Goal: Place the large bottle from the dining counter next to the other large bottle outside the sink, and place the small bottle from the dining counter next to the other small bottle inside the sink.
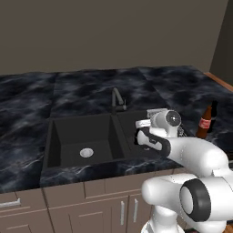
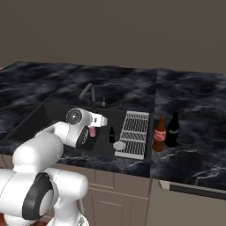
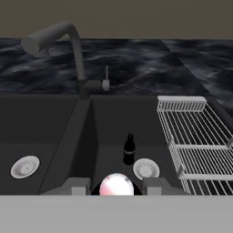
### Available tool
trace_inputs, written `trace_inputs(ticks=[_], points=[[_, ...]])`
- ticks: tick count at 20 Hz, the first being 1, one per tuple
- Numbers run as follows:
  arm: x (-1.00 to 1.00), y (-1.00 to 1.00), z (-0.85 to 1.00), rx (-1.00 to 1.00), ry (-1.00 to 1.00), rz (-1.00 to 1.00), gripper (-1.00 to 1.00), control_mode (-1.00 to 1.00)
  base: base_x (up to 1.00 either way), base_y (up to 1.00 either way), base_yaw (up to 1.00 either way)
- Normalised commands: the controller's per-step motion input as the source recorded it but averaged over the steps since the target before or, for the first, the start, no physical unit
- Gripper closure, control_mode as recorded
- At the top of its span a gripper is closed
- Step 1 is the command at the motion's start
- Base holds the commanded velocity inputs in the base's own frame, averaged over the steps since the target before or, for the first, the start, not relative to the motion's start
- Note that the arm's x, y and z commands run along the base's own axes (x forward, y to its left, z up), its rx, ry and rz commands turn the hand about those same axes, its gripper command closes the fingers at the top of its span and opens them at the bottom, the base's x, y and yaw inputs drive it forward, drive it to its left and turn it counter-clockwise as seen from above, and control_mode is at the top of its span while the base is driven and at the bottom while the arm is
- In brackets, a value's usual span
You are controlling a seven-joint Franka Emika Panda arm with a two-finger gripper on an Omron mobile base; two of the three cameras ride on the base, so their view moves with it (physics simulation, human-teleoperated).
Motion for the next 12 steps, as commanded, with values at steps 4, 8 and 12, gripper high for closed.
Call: trace_inputs(ticks=[4,8,12], points=[[0.12,0.00,0.00,0.00,0.05,0.00,1.00,-1.00,0.00,0.00,0.00],[0.10,0.00,0.00,0.00,0.01,0.00,1.00,-1.00,0.00,0.00,0.00],[0.26,0.00,0.00,0.00,0.00,0.00,1.00,-1.00,0.00,0.00,0.00]])
